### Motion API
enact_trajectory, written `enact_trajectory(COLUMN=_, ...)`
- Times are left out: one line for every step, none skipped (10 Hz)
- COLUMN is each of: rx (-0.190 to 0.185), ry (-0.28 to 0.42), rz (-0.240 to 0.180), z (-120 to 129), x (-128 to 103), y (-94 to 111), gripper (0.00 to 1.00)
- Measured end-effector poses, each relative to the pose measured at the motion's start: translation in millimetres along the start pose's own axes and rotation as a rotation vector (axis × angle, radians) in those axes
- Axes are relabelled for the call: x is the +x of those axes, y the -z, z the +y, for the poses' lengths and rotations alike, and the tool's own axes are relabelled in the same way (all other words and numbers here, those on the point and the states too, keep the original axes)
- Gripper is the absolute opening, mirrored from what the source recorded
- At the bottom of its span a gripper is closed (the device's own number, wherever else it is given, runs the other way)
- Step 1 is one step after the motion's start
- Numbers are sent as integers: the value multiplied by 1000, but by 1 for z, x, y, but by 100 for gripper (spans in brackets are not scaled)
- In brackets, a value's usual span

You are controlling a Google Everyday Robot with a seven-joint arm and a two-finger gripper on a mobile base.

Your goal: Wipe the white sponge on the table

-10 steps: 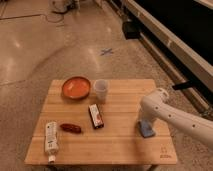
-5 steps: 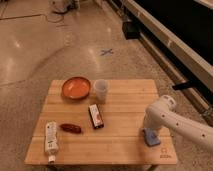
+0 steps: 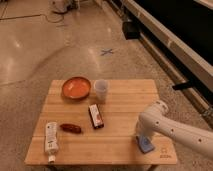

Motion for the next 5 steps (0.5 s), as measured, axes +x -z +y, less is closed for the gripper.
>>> enact_trajectory(rx=7, ry=22, rz=-3, z=-12, x=-5, y=0, gripper=0)
enact_trajectory(rx=14, ry=40, rz=-5, z=-25, x=-8, y=0, gripper=0)
enact_trajectory(rx=22, ry=54, rz=-6, z=-37, x=-11, y=0, gripper=0)
enact_trajectory(rx=37, ry=75, rz=-7, z=-58, x=-13, y=2, gripper=0)
enact_trajectory(rx=44, ry=88, rz=-3, z=-70, x=-13, y=4, gripper=0)
